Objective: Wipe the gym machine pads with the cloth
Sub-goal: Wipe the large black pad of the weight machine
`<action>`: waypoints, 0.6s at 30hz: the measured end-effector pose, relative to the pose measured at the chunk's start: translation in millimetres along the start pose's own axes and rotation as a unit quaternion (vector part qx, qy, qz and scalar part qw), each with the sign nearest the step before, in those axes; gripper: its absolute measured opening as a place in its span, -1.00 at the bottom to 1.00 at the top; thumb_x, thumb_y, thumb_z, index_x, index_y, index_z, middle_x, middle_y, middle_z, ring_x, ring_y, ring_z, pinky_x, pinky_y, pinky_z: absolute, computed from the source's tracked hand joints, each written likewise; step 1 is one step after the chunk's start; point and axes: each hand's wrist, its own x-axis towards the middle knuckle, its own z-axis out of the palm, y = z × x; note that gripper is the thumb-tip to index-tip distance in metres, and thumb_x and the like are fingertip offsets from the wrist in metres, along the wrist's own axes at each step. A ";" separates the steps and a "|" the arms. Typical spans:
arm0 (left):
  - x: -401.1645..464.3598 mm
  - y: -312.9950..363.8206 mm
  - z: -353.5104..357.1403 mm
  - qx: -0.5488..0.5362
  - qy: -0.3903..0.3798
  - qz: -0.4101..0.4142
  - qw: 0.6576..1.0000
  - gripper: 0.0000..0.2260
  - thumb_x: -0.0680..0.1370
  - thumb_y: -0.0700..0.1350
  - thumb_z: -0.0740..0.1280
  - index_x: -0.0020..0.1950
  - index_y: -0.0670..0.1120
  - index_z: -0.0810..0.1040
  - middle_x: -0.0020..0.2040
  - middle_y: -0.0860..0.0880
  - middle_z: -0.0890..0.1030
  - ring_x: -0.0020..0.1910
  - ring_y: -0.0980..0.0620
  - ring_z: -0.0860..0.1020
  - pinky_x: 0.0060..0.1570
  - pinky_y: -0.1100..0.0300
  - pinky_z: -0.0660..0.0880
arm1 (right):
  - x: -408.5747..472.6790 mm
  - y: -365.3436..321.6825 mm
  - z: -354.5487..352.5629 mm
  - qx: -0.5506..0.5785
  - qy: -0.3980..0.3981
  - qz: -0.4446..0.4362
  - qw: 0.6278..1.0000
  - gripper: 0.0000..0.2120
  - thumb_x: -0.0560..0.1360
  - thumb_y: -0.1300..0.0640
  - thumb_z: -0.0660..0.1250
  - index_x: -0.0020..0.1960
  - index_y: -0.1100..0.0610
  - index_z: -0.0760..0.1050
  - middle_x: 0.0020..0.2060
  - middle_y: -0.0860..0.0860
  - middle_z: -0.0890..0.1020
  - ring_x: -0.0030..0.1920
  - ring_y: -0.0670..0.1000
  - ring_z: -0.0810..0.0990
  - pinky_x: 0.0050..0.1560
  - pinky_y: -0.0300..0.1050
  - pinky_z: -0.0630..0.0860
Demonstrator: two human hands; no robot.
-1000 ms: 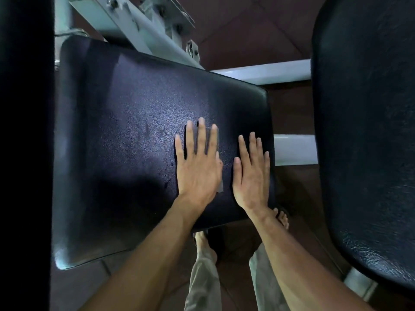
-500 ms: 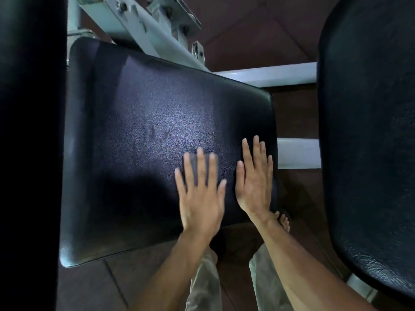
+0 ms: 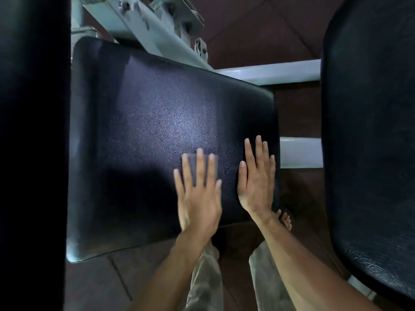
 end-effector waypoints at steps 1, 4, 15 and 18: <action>15.1 6.9 1.6 -0.002 -0.009 0.014 1.000 -0.47 0.69 0.08 -0.05 0.64 -0.01 -0.06 0.65 -0.07 -0.09 0.62 -0.20 -0.14 0.56 -0.18 -0.15 | -0.6 -0.1 -0.3 0.002 -0.002 0.001 1.000 -0.50 0.67 -0.01 -0.08 0.60 0.00 0.04 0.61 0.01 0.02 0.61 -0.03 -0.10 0.60 0.08 -0.08; 94.8 7.6 -5.4 -0.001 0.005 0.053 0.999 -0.49 0.70 0.06 -0.07 0.64 0.00 -0.05 0.65 -0.07 -0.07 0.62 -0.20 -0.13 0.56 -0.20 -0.15 | 0.1 -0.8 0.3 0.000 0.002 0.002 1.000 -0.50 0.67 -0.01 -0.08 0.60 -0.01 0.03 0.61 0.00 0.02 0.61 -0.04 -0.10 0.60 0.06 -0.10; -13.1 -9.0 -7.0 0.000 0.002 -0.013 1.000 -0.47 0.69 0.05 0.01 0.64 -0.03 -0.02 0.65 -0.07 -0.05 0.61 -0.25 -0.12 0.55 -0.22 -0.05 | 0.7 -0.5 -1.2 0.004 -0.002 0.003 1.000 -0.50 0.67 0.01 -0.05 0.60 -0.01 0.05 0.61 0.00 0.02 0.61 -0.04 -0.10 0.60 0.07 -0.08; 19.0 4.8 0.2 0.009 -0.011 0.051 0.999 -0.48 0.69 0.06 0.00 0.63 0.00 0.01 0.65 -0.06 -0.01 0.62 -0.21 -0.08 0.55 -0.18 -0.11 | 1.0 0.7 -0.8 0.008 -0.002 0.001 1.000 -0.50 0.67 0.00 -0.06 0.60 0.00 0.05 0.61 0.00 0.02 0.61 -0.04 -0.10 0.60 0.08 -0.08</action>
